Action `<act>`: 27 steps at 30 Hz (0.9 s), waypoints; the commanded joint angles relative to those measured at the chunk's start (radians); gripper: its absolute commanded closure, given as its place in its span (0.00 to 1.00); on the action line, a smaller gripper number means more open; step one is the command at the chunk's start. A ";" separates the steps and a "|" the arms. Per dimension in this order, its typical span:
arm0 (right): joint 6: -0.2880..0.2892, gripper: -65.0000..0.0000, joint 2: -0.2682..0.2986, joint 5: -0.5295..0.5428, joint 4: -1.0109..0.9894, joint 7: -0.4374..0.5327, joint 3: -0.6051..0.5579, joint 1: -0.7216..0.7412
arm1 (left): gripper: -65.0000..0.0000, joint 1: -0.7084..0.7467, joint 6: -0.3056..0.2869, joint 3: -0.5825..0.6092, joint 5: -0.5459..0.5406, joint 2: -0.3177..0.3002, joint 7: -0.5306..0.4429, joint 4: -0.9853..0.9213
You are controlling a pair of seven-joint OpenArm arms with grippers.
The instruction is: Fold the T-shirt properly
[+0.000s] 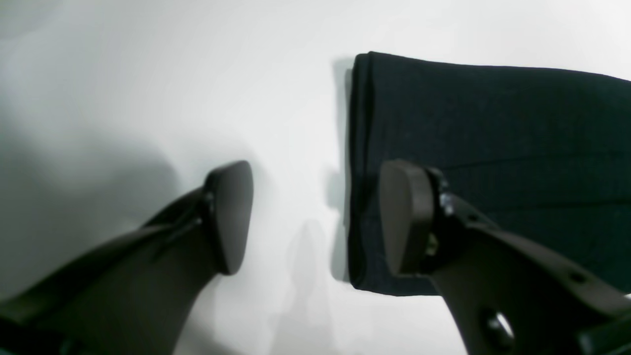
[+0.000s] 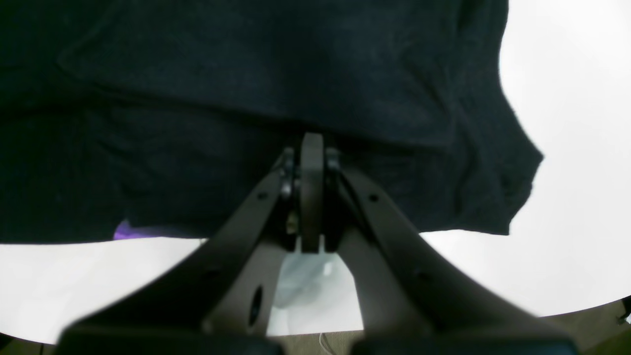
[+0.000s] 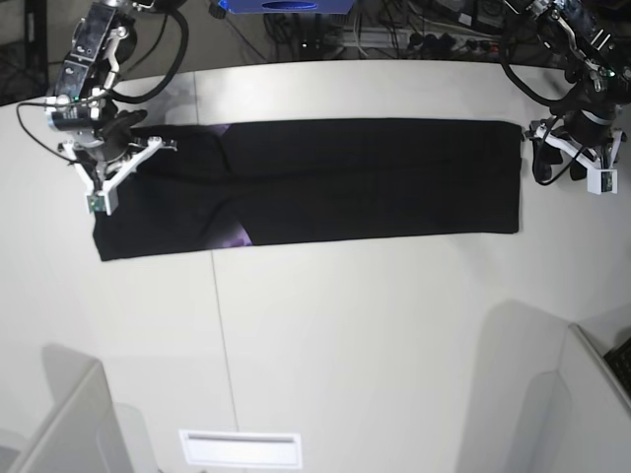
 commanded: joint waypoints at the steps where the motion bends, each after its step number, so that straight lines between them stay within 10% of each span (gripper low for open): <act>1: -0.001 1.00 0.005 0.007 0.023 0.018 0.004 0.009 | 0.40 0.001 -0.006 -0.006 -0.012 -0.018 -0.016 0.019; 14: -0.001 1.00 0.013 0.005 0.022 0.018 0.003 -0.002 | 0.42 0.003 -0.006 -0.001 -0.012 0.005 -0.016 0.014; 21: -0.001 1.00 0.004 0.005 0.019 0.018 -0.001 -0.006 | 0.97 0.001 -0.006 -0.006 -0.012 0.003 -0.016 0.016; 27: -0.001 1.00 0.004 0.005 0.019 0.018 0.003 -0.005 | 1.00 -0.007 -0.006 0.002 -0.012 0.006 -0.016 0.010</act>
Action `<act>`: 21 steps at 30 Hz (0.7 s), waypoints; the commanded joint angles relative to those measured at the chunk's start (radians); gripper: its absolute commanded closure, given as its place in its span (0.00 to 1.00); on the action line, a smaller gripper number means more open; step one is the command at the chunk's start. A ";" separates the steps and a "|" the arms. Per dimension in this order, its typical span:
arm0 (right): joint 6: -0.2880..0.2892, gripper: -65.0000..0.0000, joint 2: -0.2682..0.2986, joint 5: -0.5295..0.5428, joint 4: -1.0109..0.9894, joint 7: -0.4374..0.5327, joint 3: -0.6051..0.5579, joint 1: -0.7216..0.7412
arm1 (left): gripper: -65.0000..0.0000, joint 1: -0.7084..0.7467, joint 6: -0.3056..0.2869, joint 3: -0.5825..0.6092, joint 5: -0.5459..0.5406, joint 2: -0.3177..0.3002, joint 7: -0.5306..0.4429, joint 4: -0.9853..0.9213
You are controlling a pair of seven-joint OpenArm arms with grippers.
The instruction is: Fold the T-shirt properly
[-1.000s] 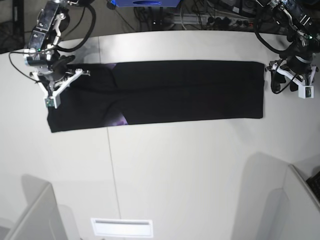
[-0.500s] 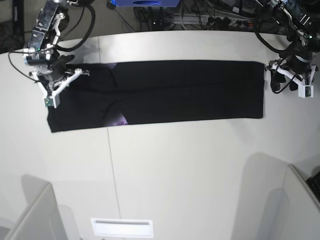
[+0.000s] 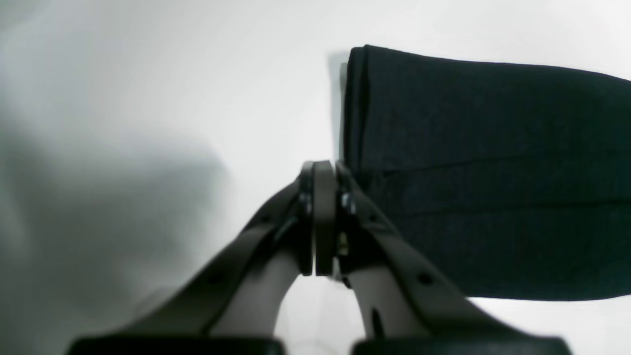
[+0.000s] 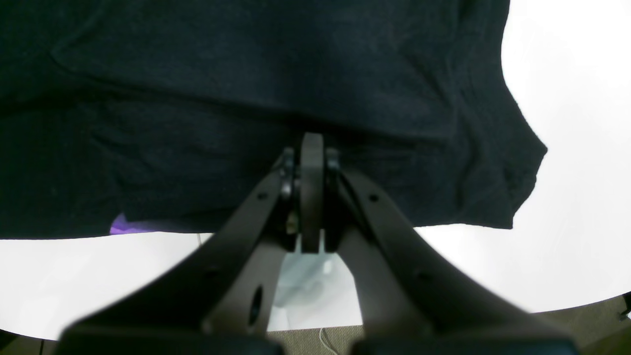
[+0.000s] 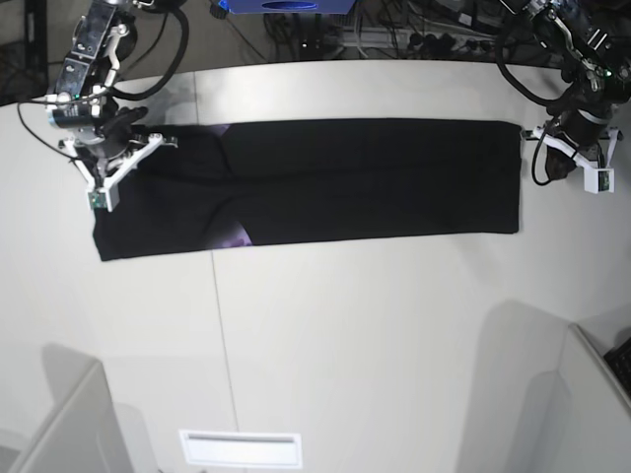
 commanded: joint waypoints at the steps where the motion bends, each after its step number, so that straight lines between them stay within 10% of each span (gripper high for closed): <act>1: -0.001 1.00 0.004 0.005 0.019 0.018 0.003 0.007 | 1.00 -0.005 -0.006 0.000 -0.016 -0.011 -0.016 0.014; 5: -0.001 1.00 0.004 0.005 0.017 0.018 0.000 0.008 | 1.00 -0.006 -0.006 -0.003 -0.022 -0.014 -0.016 0.014; 10: -0.001 1.00 0.004 0.005 0.017 0.018 0.000 0.010 | 0.26 -0.006 -0.006 0.000 -0.023 -0.014 -0.018 0.013; 13: -0.001 1.00 0.004 0.005 0.017 0.018 0.000 0.010 | 0.01 -0.032 -0.006 0.001 -0.023 -0.013 -0.019 -0.024; 21: -0.001 1.00 0.004 0.005 0.017 0.020 0.000 0.013 | 0.07 -0.117 -0.006 0.003 -0.023 -0.016 -0.019 -0.242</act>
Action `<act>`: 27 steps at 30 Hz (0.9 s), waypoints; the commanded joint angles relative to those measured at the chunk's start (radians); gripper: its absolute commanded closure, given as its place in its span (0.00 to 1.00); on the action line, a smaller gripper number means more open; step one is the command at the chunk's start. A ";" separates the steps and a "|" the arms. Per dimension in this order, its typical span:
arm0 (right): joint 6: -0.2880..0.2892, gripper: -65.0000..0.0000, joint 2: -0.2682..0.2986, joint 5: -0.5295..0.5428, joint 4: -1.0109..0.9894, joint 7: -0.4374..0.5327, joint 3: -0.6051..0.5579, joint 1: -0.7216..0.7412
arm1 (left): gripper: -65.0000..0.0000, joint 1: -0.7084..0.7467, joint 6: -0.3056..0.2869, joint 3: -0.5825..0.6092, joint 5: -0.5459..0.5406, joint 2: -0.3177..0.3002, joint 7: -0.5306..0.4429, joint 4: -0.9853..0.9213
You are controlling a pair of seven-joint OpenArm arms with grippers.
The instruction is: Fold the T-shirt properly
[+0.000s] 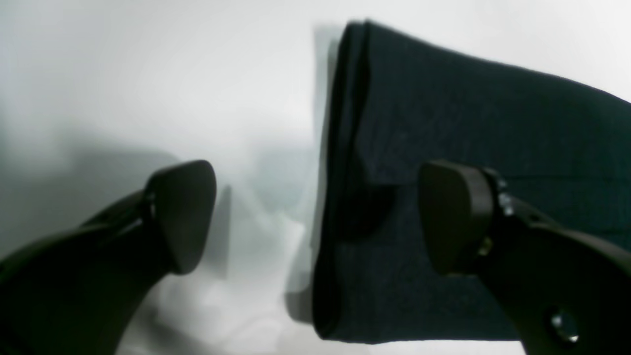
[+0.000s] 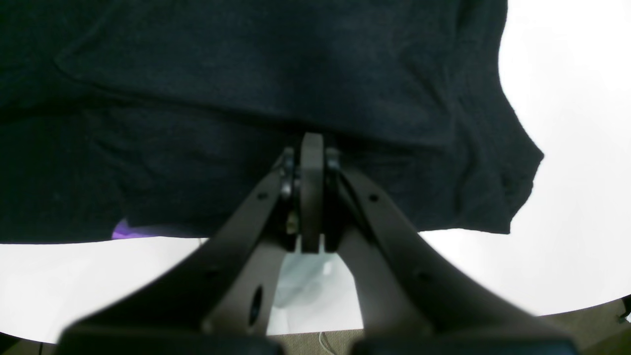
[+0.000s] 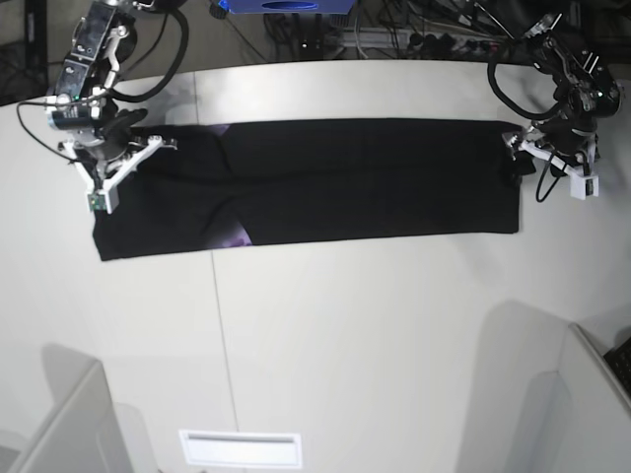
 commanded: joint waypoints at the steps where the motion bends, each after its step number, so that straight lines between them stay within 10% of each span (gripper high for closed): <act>1: -0.001 1.00 0.004 0.006 0.017 0.018 0.001 0.013 | 0.08 -0.015 -0.009 0.008 -0.019 -0.016 -0.015 0.002; 20: -0.001 1.00 0.004 0.007 0.016 0.018 0.001 0.022 | 0.08 -0.055 -0.009 0.058 -0.010 -0.012 -0.018 -0.163; 27: -0.001 1.00 0.004 0.007 0.016 0.018 0.001 0.032 | 0.46 -0.032 -0.009 0.058 -0.011 -0.011 -0.018 -0.169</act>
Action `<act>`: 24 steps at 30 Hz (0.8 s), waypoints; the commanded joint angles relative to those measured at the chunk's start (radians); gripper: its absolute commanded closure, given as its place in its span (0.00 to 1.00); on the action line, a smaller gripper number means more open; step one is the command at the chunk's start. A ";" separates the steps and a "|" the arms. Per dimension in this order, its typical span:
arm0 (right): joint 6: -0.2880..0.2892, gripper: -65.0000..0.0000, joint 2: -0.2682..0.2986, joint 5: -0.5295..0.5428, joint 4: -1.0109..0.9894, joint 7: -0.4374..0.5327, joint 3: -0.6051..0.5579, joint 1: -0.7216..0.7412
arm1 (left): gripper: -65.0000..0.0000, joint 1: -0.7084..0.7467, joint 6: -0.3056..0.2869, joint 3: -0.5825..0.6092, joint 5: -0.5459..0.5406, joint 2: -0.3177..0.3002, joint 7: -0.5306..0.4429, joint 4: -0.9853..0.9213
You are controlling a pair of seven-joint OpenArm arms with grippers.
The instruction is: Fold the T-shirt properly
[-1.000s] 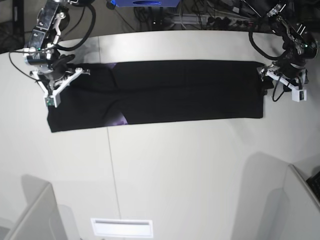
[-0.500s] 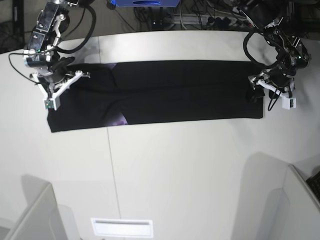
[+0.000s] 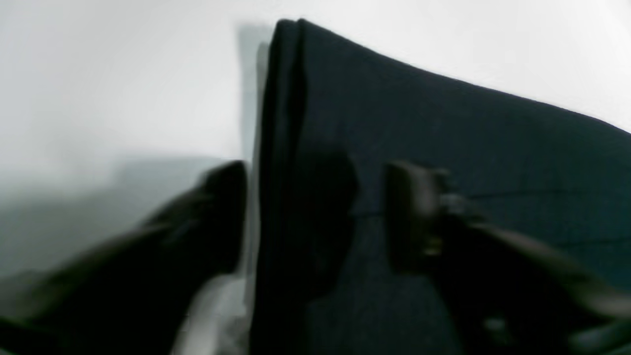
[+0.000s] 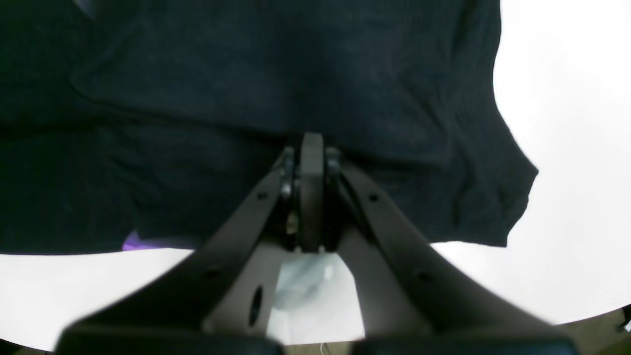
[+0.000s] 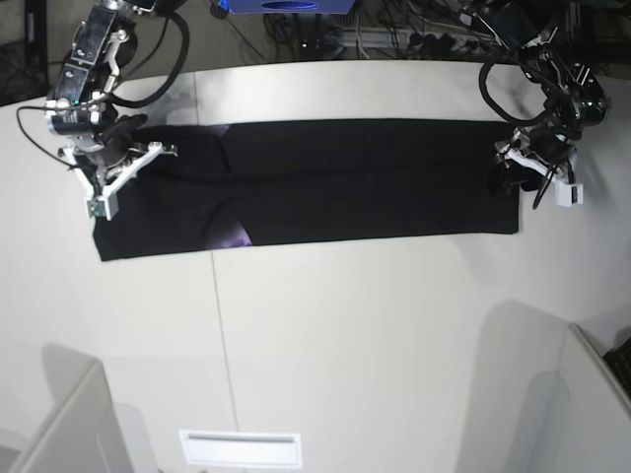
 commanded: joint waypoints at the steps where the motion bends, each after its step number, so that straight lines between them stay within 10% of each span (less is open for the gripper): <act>1: -0.001 1.00 0.006 0.006 0.016 0.018 0.001 0.008 | 0.52 0.007 0.009 0.002 0.032 -0.003 0.053 -0.001; 8: -0.001 1.00 0.006 0.007 0.016 0.018 0.005 0.008 | 1.00 -0.001 0.009 -0.001 0.026 -0.007 0.053 -0.001; 24: 0.001 1.00 0.006 0.009 0.026 -0.016 0.007 0.005 | 1.00 0.033 0.009 -0.004 0.033 -0.141 -0.082 0.066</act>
